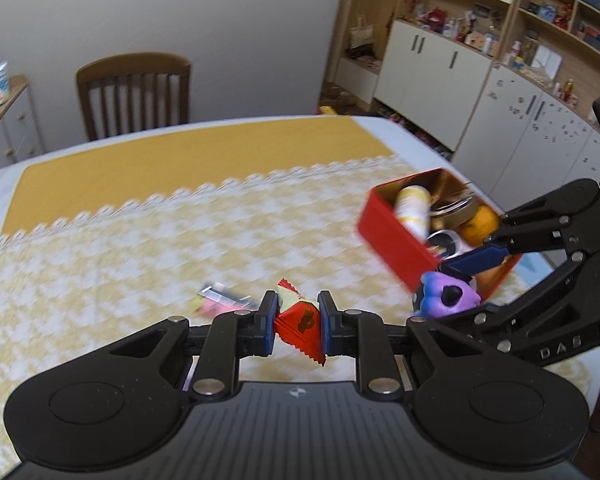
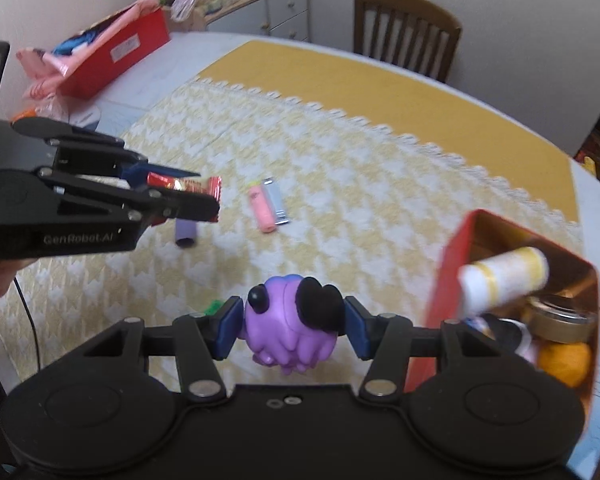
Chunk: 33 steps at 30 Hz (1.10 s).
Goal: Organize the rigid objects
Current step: 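Carry the candy and purple toy into the red tin and open both grippers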
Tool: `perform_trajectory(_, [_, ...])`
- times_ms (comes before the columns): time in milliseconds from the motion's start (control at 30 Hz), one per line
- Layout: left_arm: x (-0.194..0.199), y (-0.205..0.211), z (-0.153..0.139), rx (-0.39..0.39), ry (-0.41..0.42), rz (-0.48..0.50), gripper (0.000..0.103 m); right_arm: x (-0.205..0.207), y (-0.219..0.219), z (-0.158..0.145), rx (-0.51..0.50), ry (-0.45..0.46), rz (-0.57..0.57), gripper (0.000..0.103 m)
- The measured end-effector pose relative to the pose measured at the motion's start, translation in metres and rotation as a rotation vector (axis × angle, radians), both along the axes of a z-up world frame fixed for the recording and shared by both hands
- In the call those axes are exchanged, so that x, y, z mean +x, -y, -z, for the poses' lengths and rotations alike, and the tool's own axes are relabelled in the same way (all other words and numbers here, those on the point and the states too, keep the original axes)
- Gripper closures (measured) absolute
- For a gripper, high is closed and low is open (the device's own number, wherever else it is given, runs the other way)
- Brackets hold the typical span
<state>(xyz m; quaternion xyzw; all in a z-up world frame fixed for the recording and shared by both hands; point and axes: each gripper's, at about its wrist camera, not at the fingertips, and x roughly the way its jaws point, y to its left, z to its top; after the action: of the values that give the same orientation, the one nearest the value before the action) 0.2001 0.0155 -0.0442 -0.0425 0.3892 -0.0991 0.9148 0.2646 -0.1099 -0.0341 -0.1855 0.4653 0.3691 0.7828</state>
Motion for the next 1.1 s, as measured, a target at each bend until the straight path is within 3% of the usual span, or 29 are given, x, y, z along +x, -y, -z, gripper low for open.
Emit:
perform_trajectory(167, [0.015, 0.038, -0.015, -0.017, 0.019, 0.055, 0.083, 0.011, 0.04, -0.017, 0.006, 0.035, 0.038, 0.05])
perform_trajectory(467, [0.054, 0.113, -0.026, -0.012, 0.023, 0.147, 0.083, 0.038, 0.107, -0.014, -0.009, 0.05, 0.139, 0.05])
perform_trajectory(800, [0.101, 0.174, -0.001, 0.017, -0.035, 0.178, 0.083, 0.06, 0.155, 0.008, -0.02, 0.023, 0.222, 0.05])
perform_trajectory(1100, [0.124, 0.202, 0.033, 0.043, -0.102, 0.175, 0.083, 0.069, 0.157, 0.022, -0.047, 0.018, 0.213, 0.053])
